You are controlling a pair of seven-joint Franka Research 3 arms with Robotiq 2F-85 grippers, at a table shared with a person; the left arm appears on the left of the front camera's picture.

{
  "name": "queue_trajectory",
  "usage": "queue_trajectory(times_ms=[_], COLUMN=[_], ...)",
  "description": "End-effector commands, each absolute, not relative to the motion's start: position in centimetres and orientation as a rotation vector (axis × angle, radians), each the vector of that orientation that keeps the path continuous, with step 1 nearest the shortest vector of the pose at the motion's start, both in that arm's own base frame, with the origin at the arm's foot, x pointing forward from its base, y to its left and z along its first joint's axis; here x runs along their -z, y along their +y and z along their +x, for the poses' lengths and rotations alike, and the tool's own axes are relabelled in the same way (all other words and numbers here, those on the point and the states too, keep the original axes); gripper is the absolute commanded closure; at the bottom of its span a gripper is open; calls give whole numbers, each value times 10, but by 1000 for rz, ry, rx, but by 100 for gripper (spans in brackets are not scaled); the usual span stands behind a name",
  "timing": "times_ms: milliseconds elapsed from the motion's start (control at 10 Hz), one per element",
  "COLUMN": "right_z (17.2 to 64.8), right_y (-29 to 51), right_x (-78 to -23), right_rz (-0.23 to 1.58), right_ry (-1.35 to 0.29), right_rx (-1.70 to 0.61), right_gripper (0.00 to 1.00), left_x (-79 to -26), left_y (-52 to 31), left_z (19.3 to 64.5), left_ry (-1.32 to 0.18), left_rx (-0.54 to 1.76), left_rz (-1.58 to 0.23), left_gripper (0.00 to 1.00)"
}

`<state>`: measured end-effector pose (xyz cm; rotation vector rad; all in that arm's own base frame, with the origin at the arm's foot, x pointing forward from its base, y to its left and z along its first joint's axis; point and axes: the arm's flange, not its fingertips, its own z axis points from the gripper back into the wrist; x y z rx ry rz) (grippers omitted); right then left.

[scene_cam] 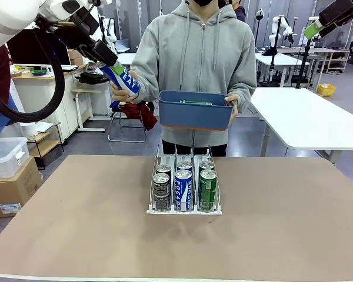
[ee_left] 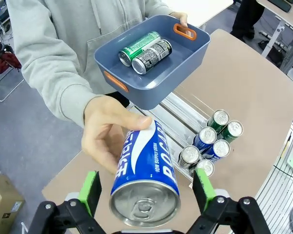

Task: Fill the beverage cans into the dispenser.
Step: Pick up the Ionic drink handed by the human.

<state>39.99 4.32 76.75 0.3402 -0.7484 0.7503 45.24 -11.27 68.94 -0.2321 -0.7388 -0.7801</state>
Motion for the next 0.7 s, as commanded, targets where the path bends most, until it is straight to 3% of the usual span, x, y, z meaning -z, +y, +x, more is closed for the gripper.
queue_trajectory(times_ms=[0,100,200,300,400,500,600], right_z=[399,399,399,399,399,399,399], right_y=[43,43,43,43,43,43,43], right_x=[-766,-766,-766,-766,-766,-766,-766], right_rz=[341,341,341,341,341,341,341], right_ry=[-757,-757,-757,-757,-757,-757,-757], right_rx=[-745,-745,-745,-745,-745,-745,-745], right_gripper=[0,0,0,0,0,0,0], left_x=[-690,-689,-690,-690,-689,-689,-689], left_y=[-113,-113,-113,-114,-114,-114,-112], left_z=[450,452,454,455,454,454,454], left_ry=[-732,-739,-781,-779,-779,-778,-780], left_rx=[789,780,794,806,802,802,800], left_rz=[-229,-232,-194,-187,-186,-183,-180], left_gripper=[0,0,19,19,39,24,58])
